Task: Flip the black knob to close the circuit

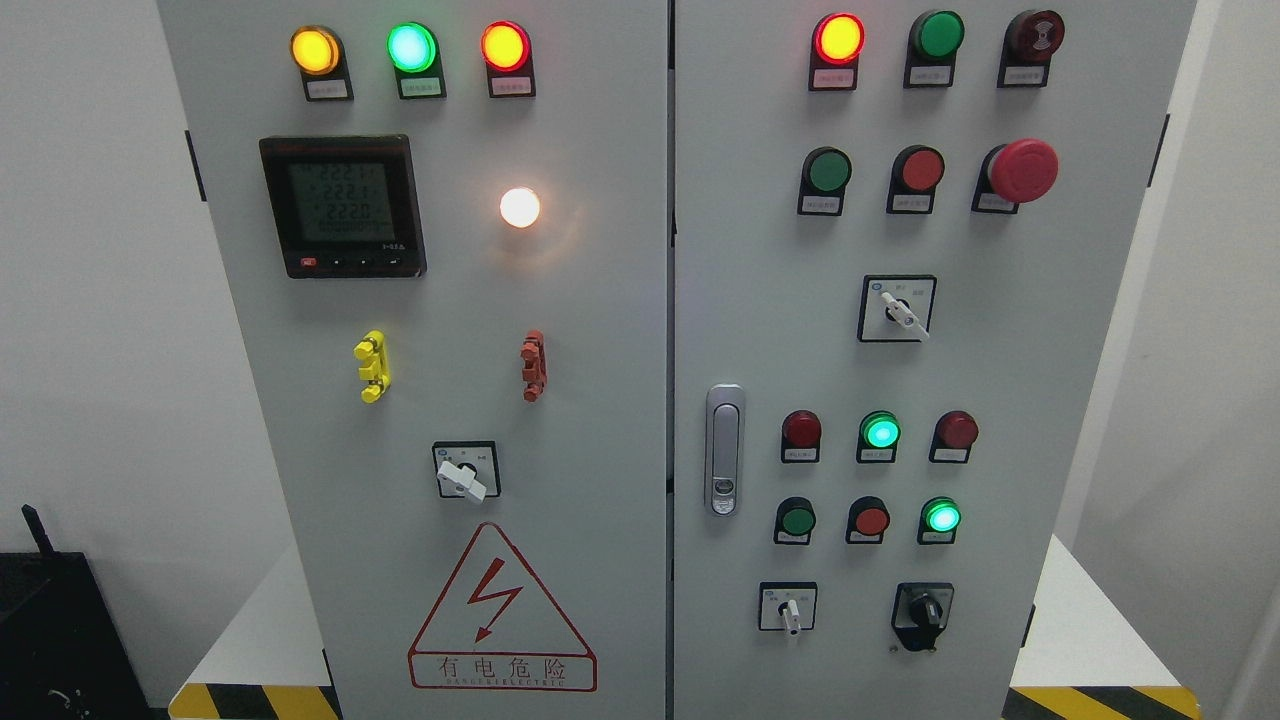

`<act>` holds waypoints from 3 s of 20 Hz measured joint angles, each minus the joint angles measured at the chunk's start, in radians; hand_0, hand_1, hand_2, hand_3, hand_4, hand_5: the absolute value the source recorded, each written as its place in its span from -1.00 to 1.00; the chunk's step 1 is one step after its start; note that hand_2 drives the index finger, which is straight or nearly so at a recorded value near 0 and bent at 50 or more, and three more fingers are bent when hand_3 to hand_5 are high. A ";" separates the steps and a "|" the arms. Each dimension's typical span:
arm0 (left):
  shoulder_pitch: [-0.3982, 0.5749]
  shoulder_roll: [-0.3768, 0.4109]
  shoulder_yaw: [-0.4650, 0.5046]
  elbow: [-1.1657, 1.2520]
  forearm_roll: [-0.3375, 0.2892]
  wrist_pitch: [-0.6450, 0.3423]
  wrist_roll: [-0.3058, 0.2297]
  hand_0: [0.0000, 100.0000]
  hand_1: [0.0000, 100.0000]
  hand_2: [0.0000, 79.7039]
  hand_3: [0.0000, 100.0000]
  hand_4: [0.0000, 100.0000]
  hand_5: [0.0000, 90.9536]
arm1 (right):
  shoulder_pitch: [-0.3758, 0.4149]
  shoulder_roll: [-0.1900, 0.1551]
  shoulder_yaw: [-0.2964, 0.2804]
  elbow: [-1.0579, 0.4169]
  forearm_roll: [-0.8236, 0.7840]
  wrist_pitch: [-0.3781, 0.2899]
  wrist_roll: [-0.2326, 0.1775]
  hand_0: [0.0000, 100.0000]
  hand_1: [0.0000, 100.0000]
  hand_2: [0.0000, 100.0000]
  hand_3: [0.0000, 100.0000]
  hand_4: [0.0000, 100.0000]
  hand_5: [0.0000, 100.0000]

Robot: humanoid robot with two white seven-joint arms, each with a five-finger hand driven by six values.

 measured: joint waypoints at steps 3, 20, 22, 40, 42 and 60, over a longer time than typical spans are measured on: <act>0.000 0.000 0.000 0.000 0.000 0.000 0.000 -1.00 -1.00 -1.00 -0.90 -0.95 -1.00 | 0.000 0.000 0.000 0.002 0.000 0.000 0.003 -1.00 -1.00 -1.00 -1.00 -1.00 -1.00; 0.000 0.000 0.000 0.000 0.000 0.000 0.000 -1.00 -1.00 -1.00 -0.90 -0.95 -1.00 | 0.189 0.056 0.146 -0.630 -0.072 -0.018 0.147 -1.00 -1.00 -0.98 -0.83 -0.89 -1.00; 0.000 0.000 0.000 0.000 0.000 0.000 0.000 -1.00 -1.00 -1.00 -0.90 -0.95 -1.00 | 0.203 0.062 0.167 -0.791 -0.105 -0.010 0.150 -1.00 -1.00 -0.91 -0.74 -0.80 -1.00; 0.000 0.000 0.000 0.000 0.000 0.000 0.000 -1.00 -1.00 -1.00 -0.90 -0.95 -1.00 | 0.139 0.062 0.146 -1.746 0.210 -0.198 0.096 -1.00 -0.33 0.61 0.94 0.64 0.70; 0.000 0.000 0.000 0.000 0.000 0.000 0.000 -1.00 -1.00 -1.00 -0.90 -0.95 -1.00 | 0.108 0.049 0.127 -1.788 0.314 -0.206 0.095 -1.00 -0.41 0.65 0.98 0.65 0.69; 0.000 0.000 0.000 0.000 0.000 0.000 0.000 -1.00 -1.00 -1.00 -0.90 -0.95 -1.00 | -0.155 -0.033 0.060 -1.951 1.055 0.042 0.279 -1.00 -1.00 0.76 1.00 0.66 0.76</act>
